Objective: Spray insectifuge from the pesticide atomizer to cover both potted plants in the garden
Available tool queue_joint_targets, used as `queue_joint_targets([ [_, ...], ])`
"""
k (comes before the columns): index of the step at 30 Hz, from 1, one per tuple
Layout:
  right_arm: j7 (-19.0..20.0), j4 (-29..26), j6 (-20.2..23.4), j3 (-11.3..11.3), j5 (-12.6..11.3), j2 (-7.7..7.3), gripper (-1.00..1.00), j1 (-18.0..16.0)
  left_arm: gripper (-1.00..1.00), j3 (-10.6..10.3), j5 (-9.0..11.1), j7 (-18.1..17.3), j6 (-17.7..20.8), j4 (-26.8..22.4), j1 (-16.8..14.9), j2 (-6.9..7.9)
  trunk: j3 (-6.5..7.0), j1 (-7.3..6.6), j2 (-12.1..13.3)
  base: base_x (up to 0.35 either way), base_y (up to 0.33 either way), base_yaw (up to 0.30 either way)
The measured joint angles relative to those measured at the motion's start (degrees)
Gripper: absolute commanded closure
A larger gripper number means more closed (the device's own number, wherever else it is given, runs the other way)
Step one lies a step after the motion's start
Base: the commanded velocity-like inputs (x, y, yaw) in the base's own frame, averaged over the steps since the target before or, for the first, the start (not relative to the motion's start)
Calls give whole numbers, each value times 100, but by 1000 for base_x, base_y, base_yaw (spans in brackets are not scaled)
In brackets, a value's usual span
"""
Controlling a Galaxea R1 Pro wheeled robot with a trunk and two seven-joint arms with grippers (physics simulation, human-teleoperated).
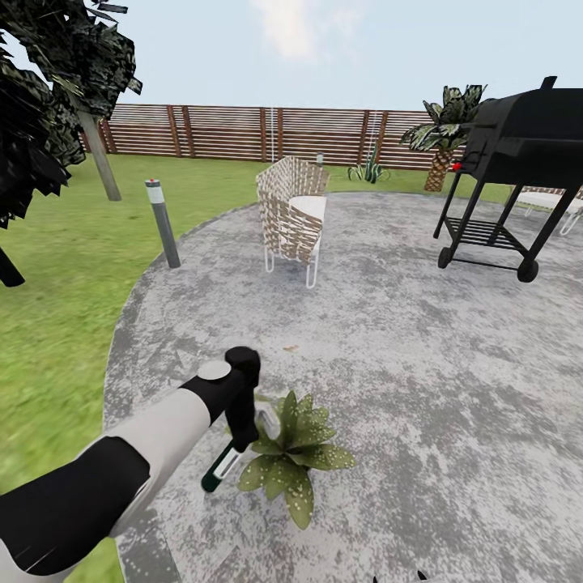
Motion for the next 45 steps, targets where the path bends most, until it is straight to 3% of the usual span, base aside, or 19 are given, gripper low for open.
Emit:
queue_joint_targets([
  [14,2,1,6,2,5,3,-100,0,100,15,-52,-1,8,-5,-1,24,0,-2,0,67,228,0],
  [23,-1,0,5,0,6,-3,-100,0,100,-8,-75,0,14,23,72,23,0,0,0,14,8,0],
  [27,-5,0,5,-7,1,-3,-100,0,100,-3,-6,408,135,-28,153,-33,0,0,0,0,0,0],
  [37,-3,0,5,-8,1,-4,-100,0,100,14,3,435,158,-2,158,-35,0,-1,0,146,0,-8],
  [45,-6,-2,5,-7,3,-5,-100,1,100,-5,-5,505,149,43,167,7,0,0,0,7,0,-271],
])
